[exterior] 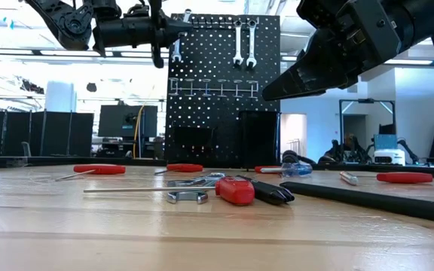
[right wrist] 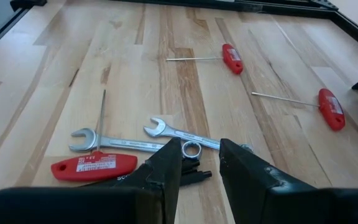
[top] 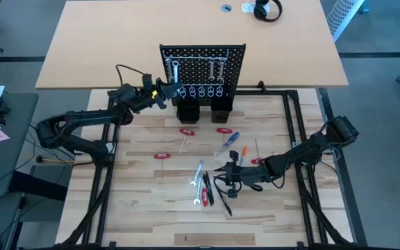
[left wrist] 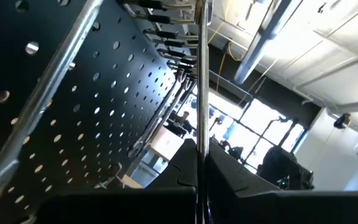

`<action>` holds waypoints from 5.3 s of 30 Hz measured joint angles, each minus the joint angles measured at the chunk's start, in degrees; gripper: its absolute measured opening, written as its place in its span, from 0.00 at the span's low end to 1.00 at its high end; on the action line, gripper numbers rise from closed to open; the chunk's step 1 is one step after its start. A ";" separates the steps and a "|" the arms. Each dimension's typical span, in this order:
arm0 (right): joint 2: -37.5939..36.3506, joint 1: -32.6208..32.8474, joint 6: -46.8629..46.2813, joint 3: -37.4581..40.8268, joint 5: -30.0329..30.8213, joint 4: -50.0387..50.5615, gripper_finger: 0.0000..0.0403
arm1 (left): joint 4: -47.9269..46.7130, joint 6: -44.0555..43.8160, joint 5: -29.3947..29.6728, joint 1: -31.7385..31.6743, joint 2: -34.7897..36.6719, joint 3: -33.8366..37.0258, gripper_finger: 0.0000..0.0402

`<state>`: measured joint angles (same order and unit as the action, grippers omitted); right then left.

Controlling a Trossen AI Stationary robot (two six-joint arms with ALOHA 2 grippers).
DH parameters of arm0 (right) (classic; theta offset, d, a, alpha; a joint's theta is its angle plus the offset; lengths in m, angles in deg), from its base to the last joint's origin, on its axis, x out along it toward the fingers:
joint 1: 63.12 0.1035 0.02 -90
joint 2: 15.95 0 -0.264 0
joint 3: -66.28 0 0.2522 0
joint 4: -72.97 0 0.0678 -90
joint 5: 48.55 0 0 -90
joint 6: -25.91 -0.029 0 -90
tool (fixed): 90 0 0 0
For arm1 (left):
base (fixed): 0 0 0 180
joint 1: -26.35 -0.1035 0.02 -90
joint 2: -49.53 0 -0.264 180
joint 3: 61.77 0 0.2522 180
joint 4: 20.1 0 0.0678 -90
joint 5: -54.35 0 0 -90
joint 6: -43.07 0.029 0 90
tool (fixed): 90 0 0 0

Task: Hang tools onto peg board
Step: Hang the wrench on the peg board

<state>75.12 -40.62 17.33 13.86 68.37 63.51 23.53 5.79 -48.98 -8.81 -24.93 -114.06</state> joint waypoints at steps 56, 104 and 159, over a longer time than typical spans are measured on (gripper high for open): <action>0.00 -0.13 0.04 0.02 -0.01 -0.70 0.29 | -12.18 -2.02 1.03 -1.01 -0.15 -5.09 0.00; 0.00 0.00 -0.02 0.04 -0.10 0.20 0.29 | -34.59 5.24 -0.05 5.88 -0.11 -5.14 0.51; 31.65 -31.16 35.43 -20.41 -63.49 3.03 0.53 | -50.78 11.15 46.64 56.56 -21.90 -5.09 0.51</action>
<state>106.77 -71.78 52.76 -6.55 4.87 66.54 -27.25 16.94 -2.33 47.75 -46.83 -119.15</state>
